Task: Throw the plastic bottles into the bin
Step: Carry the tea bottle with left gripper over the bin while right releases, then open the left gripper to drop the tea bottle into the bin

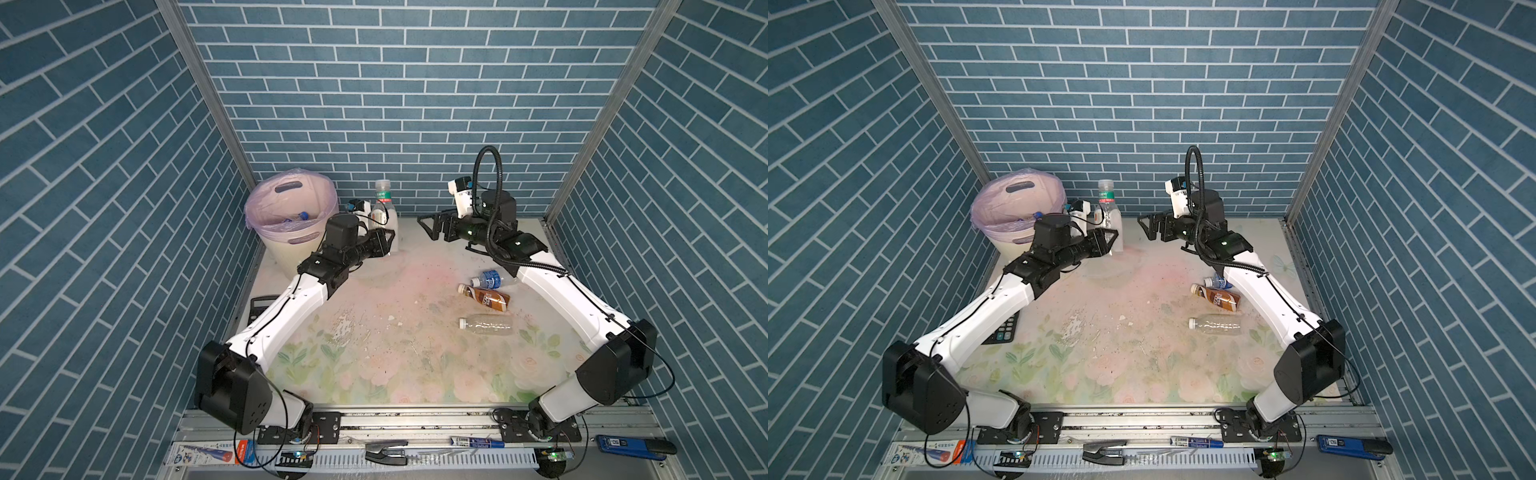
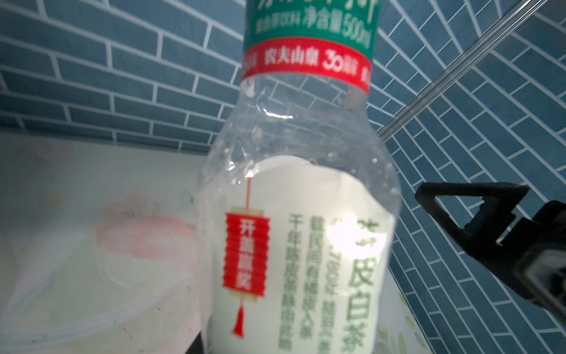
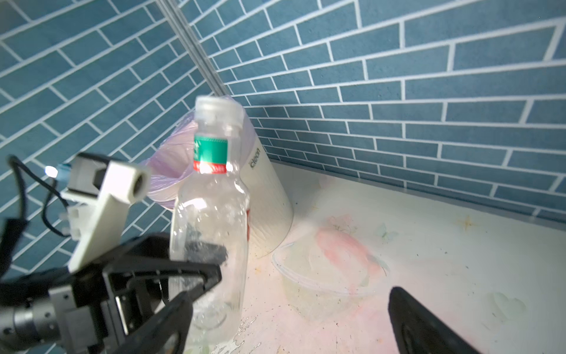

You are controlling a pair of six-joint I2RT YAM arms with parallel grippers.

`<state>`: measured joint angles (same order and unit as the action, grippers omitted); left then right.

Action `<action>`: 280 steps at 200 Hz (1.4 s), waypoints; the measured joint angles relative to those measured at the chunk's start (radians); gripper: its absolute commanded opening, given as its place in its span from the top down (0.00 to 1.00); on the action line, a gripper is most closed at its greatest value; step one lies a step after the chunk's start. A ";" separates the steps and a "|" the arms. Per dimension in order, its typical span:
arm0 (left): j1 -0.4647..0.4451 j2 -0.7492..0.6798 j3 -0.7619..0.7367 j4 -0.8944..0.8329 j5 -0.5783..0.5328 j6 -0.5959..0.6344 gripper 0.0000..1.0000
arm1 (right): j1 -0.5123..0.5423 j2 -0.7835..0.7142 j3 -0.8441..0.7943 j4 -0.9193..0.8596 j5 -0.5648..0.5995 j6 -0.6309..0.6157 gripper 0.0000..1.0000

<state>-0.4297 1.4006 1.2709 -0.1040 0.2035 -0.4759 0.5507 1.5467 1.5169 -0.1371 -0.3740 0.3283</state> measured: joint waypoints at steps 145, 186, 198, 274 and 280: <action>0.143 0.048 0.727 -0.122 -0.238 0.490 0.51 | 0.087 -0.008 0.133 0.098 -0.152 -0.172 0.01; 0.285 0.055 0.718 -0.125 -0.224 0.469 0.50 | 0.088 0.027 0.134 0.100 -0.150 -0.172 0.01; 0.343 0.078 0.679 -0.154 -0.223 0.422 0.35 | 0.089 0.039 0.134 0.098 -0.149 -0.171 0.01; 0.444 0.124 0.401 -0.350 -0.132 0.231 0.01 | 0.089 0.090 0.175 0.076 -0.146 -0.161 0.01; 0.441 0.098 0.402 -0.341 -0.125 0.227 0.01 | 0.089 0.093 0.176 0.076 -0.146 -0.156 0.01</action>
<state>0.0109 1.4982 1.6726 -0.4446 0.0784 -0.2485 0.6395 1.6402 1.6932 -0.0608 -0.5198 0.1719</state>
